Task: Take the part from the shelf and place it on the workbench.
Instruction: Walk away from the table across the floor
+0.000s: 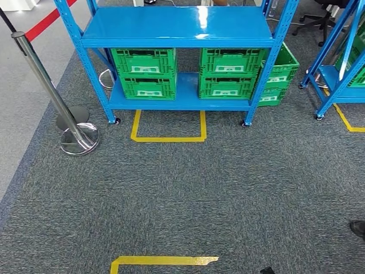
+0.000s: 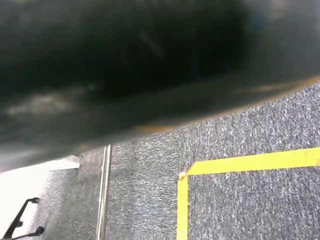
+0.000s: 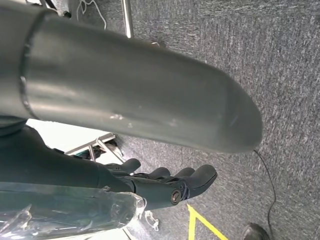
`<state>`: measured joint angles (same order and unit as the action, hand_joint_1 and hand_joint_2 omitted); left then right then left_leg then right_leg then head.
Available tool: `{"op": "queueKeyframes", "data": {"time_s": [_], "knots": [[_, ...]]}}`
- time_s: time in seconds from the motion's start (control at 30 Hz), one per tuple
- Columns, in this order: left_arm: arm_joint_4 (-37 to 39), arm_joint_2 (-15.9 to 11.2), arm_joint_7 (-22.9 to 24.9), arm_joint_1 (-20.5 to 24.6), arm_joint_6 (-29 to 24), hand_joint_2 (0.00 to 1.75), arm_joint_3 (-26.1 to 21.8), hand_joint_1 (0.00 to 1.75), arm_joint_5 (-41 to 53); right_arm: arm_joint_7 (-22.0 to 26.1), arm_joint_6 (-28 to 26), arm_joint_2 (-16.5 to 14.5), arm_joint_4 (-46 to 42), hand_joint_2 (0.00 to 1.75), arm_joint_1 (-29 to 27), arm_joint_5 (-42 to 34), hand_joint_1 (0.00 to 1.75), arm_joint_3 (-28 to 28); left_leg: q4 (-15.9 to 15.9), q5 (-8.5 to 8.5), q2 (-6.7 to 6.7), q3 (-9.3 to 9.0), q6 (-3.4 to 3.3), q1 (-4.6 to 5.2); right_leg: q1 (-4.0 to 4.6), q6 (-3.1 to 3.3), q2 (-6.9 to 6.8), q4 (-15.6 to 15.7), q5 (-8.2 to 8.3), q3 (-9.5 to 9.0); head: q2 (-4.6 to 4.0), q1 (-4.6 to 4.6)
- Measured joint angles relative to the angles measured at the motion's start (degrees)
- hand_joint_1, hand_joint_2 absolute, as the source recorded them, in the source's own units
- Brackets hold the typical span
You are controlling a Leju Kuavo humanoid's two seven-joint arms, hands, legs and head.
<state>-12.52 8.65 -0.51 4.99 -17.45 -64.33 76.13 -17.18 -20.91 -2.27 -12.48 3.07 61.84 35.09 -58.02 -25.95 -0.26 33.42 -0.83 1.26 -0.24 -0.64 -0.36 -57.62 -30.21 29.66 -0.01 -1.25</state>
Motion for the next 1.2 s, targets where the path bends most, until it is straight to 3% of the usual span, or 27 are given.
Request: {"op": "queueKeyframes", "data": {"time_s": [0.17, 0.23, 0.33, 0.4, 0.47, 0.5, 0.53, 0.63, 0.7, 0.77, 0.83, 0.9, 0.97, 1.0, 1.03, 1.07, 1.13, 1.2], "knots": [[0.0, 0.01, 0.45, 0.0, -0.03, 0.0, 0.0, 0.0, 0.0, 0.0, 0.49, 0.0, 0.0, 0.0, 0.0, 0.01, 0.0, 0.11, 0.0, 0.0, 0.0, -0.01, 0.0, -0.03, 0.03, 0.0, 0.0, 0.0, 0.0, 0.0, 0.0, -0.01], [0.0, -0.06, 0.79, 0.01, -0.13, 0.0, 0.0, 0.0, 0.01, 0.0, 0.84, -0.08, 0.0, 0.0, 0.0, 0.0, 0.0, 0.3, -0.01, -0.12, -0.01, 0.01, -0.51, 0.1, -0.13, -0.43, -0.06, 0.36, 0.16, -0.11, 0.0, -0.03], [0.0, -0.07, 1.03, 0.03, -0.32, 0.0, 0.0, 0.0, 0.02, -0.09, 1.12, -0.2, 0.01, 0.0, 0.02, 0.08, 0.0, 0.51, 2.29, 0.7, 0.0, -1.35, -1.83, -0.16, -0.05, -1.13, 0.02, 0.22, -0.32, -0.22, -0.01, 0.04], [0.0, -0.03, 1.07, 0.11, -0.39, 0.0, 0.0, 0.0, 0.02, -0.15, 1.27, -0.21, 0.02, 0.0, 0.02, 0.16, 0.0, 0.55, 3.62, 1.24, 0.02, -2.24, -2.14, -0.5, -0.11, -1.26, 0.21, -4.68, -2.9, 2.18, -0.02, 0.26], [0.0, 0.01, 1.13, 0.16, -0.39, 0.0, 0.0, 0.0, 0.02, -0.16, 1.37, -0.22, 0.02, 0.0, -0.02, 0.19, 0.0, 0.62, 3.65, 1.1, 0.0, -2.32, -2.05, -0.55, -0.39, -1.6, 0.28, -11.85, -5.81, 6.14, -0.02, 0.38], [0.0, 0.03, 1.19, 0.11, -0.39, 0.0, 0.0, 0.0, 0.02, -0.17, 1.39, -0.22, 0.02, 0.0, -0.06, 0.19, 0.0, 0.67, 3.54, 0.94, -0.03, -2.35, -1.87, -0.59, -0.57, -1.83, 0.28, -13.77, -6.02, 7.43, -0.02, 0.4], [0.0, 0.05, 1.25, 0.06, -0.39, 0.0, 0.0, 0.0, 0.02, -0.18, 1.41, -0.22, 0.02, 0.0, -0.1, 0.2, 0.0, 0.72, 3.36, 0.75, -0.06, -2.39, -1.62, -0.68, -0.76, -2.09, 0.27, -13.57, -5.04, 7.68, -0.02, 0.4], [0.0, -0.02, 1.44, 0.02, -0.4, 0.0, 0.0, 0.0, 0.02, -0.21, 1.5, -0.35, 0.09, 0.0, -0.12, 0.27, 0.0, 0.83, 1.95, -0.35, -0.21, -2.36, -0.27, -1.03, -1.5, -3.11, 0.5, -4.03, 0.47, 3.52, -0.02, 0.55], [-0.01, -0.22, 1.52, 0.1, -0.46, 0.0, 0.0, 0.0, 0.03, -0.22, 1.63, -0.62, 0.21, 0.0, -0.08, 0.39, 0.0, 0.85, 0.8, -1.1, -0.32, -2.04, 0.5, -0.89, -1.62, -2.72, 0.89, -0.96, 1.0, 1.77, -0.02, 0.62], [-0.01, -0.3, 1.57, 0.11, -0.52, 0.0, 0.0, 0.0, 0.05, -0.31, 1.76, -0.77, 0.28, 0.0, -0.13, 0.6, 0.0, 0.85, 0.34, -1.37, -0.43, -1.92, 0.79, -0.91, -1.5, -1.64, 1.01, -1.24, 0.69, 1.62, -0.02, 0.45], [-0.01, -0.28, 1.62, 0.08, -0.55, 0.0, 0.0, 0.0, 0.07, -0.41, 1.91, -0.79, 0.28, 0.0, -0.18, 0.81, 0.0, 0.84, -0.62, -2.12, -0.4, -1.64, 1.2, -1.14, -1.44, -0.97, 0.94, -1.33, 0.64, 1.54, -0.02, 0.25], [0.0, -0.24, 1.67, 0.18, -0.56, 0.0, 0.0, 0.0, 0.08, -0.48, 2.03, -0.8, 0.28, 0.0, -0.16, 0.95, 0.0, 0.84, -5.64, -4.84, -0.31, 0.71, 1.65, -1.28, -1.38, -0.41, 0.81, -1.29, 0.51, 1.36, -0.02, 0.11], [0.0, -0.21, 1.68, 0.22, -0.56, 0.0, 0.0, 0.0, 0.1, -0.51, 2.1, -0.8, 0.28, 0.0, -0.15, 0.99, 0.0, 0.84, -13.82, -8.07, -0.29, 5.05, 1.69, -1.33, -1.14, -0.02, 0.66, -1.3, 0.24, 1.19, -0.02, 0.07], [0.0, -0.21, 1.68, 0.15, -0.55, 0.0, 0.0, 0.0, 0.1, -0.52, 2.13, -0.8, 0.28, 0.0, -0.15, 1.0, 0.0, 0.84, -16.6, -8.55, -0.28, 6.73, 1.54, -1.32, -1.0, 0.13, 0.62, -1.3, 0.09, 1.04, -0.02, 0.08], [0.0, -0.21, 1.69, 0.08, -0.55, 0.0, 0.0, 0.0, 0.1, -0.52, 2.15, -0.81, 0.28, 0.0, -0.16, 1.0, 0.0, 0.84, -17.35, -7.84, -0.29, 7.5, 1.26, -1.25, -0.87, 0.24, 0.61, -1.3, -0.09, 0.83, -0.02, 0.09], [0.0, -0.21, 1.69, 0.03, -0.55, 0.0, 0.0, 0.0, 0.09, -0.52, 2.16, -0.81, 0.28, 0.0, -0.15, 1.0, 0.0, 0.84, -15.73, -5.96, -0.29, 7.12, 0.88, -1.11, -0.78, 0.31, 0.62, -1.29, -0.29, 0.53, -0.02, 0.09], [0.0, -0.24, 1.7, 0.0, -0.55, 0.0, 0.0, 0.0, 0.1, -0.52, 2.19, -0.83, 0.29, 0.0, -0.14, 1.0, 0.0, 0.84, -8.32, -1.19, -0.27, 4.18, -0.08, -0.56, -0.73, 0.26, 0.64, -1.23, -0.79, 0.01, -0.02, 0.12], [0.0, -0.33, 1.7, 0.09, -0.57, 0.0, 0.0, 0.0, 0.11, -0.52, 2.22, -0.89, 0.3, 0.0, -0.12, 1.01, 0.0, 0.84, -2.55, 0.79, -0.2, 1.74, -0.82, -0.04, -0.64, -0.13, 0.66, -1.16, -1.22, -0.22, -0.02, 0.1]]}}
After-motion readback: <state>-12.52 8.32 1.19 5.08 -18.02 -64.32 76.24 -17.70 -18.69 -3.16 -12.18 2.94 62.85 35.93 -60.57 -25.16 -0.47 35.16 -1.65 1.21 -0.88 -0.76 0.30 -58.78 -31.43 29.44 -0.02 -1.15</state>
